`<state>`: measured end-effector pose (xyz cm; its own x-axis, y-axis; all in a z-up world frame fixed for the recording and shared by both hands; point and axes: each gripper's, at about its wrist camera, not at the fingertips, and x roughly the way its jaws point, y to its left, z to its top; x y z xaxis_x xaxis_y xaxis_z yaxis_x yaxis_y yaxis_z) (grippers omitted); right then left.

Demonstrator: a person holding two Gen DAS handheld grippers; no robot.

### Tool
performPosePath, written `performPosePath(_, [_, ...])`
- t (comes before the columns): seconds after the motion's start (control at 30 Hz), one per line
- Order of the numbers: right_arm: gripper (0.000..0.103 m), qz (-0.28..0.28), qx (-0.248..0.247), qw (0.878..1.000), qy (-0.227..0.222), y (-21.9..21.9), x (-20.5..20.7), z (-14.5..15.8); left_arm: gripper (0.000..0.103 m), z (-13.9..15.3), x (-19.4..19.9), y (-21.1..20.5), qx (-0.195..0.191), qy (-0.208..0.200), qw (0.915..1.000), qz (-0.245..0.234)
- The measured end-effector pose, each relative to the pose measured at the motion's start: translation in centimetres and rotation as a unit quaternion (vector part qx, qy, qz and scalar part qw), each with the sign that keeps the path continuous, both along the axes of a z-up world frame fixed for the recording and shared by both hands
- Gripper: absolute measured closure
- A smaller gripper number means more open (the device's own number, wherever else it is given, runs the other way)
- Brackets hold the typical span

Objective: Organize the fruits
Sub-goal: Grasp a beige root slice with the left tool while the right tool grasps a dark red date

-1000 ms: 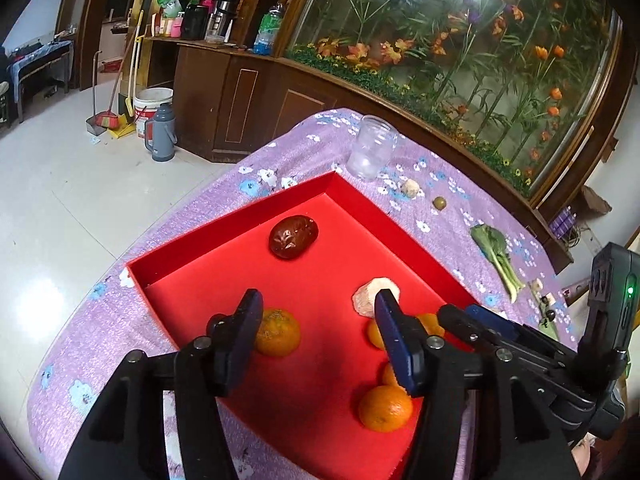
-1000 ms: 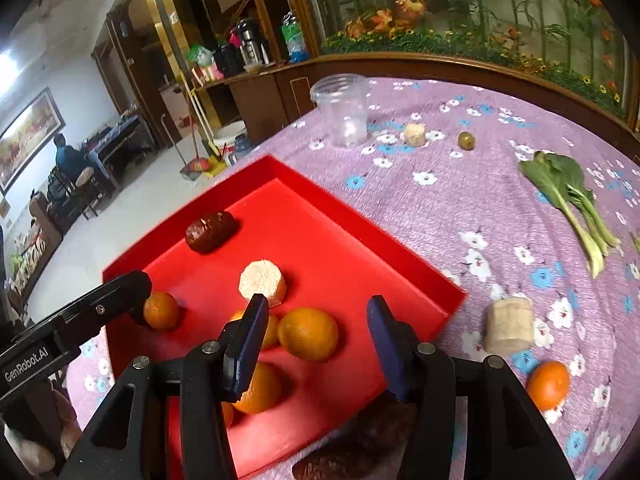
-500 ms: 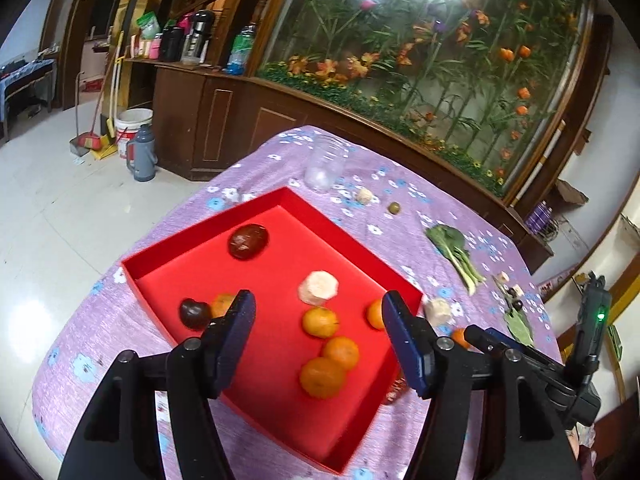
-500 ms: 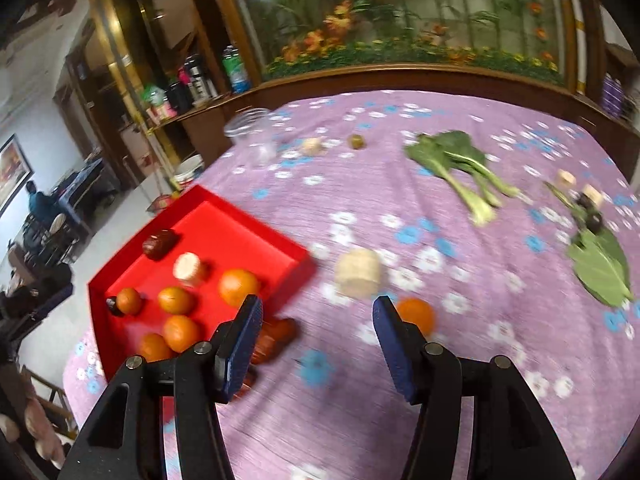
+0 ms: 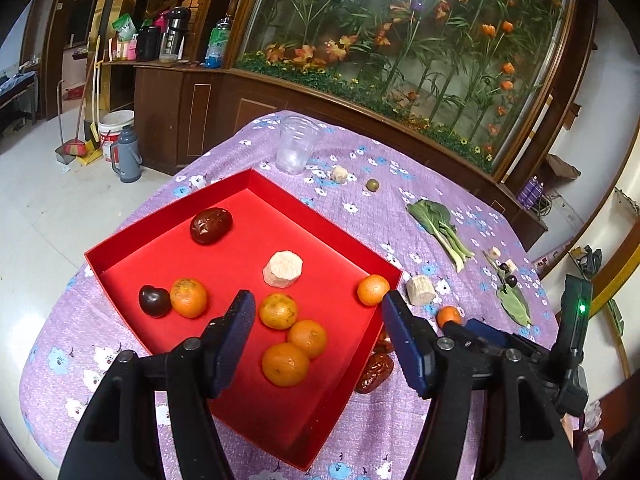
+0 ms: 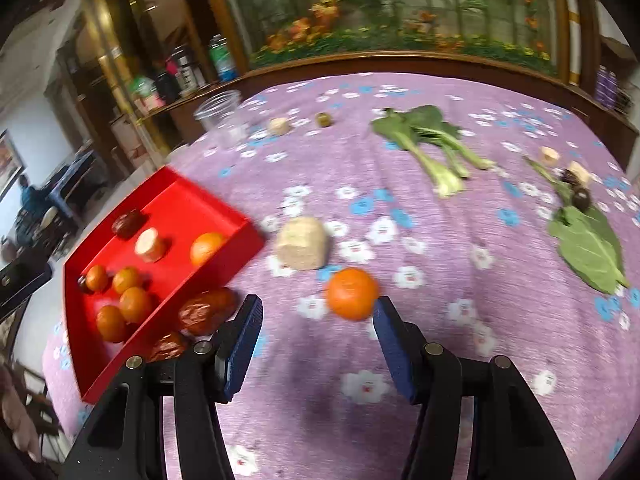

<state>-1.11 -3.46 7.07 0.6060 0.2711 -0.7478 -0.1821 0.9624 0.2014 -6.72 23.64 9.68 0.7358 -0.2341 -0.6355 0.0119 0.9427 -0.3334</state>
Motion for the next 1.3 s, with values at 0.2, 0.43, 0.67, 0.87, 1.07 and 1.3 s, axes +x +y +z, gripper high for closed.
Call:
performPosePath(0.2, [0.041, 0.069, -0.006, 0.998, 0.001, 4.3, 0.1, -0.7, 0.038, -0.8, 0.5, -0.1, -0.001, 0.011, 0.9999, -0.004])
performPosePath(0.43, [0.035, 0.104, -0.024, 0.994, 0.004, 7.3, 1.5, -1.7, 0.038, -1.3, 0.6, -0.4, -0.003, 0.017, 0.9998, -0.009])
performPosePath(0.67, [0.069, 0.107, 0.016, 0.994, 0.030, 6.9, 1.4, -2.5, 0.038, -1.5, 0.5, -1.0, -0.001, 0.020, 0.9997, -0.014])
performPosePath(0.87, [0.071, 0.056, 0.017, 0.998, 0.017, 3.4, 0.4, -1.2, 0.038, -1.7, 0.4, -1.8, 0.005, 0.024, 0.9993, -0.026])
performPosePath(1.07, [0.072, -0.004, -0.001, 1.000, 0.022, -3.1, -2.1, -0.8, 0.038, -1.9, 1.1, -3.6, 0.009, 0.034, 0.9980, -0.053])
performPosePath(1.3, [0.068, -0.030, 0.017, 0.999, 0.029, -7.4, -2.2, -1.4, 0.038, -1.7, 3.2, -9.3, 0.031, 0.033, 0.9919, -0.118])
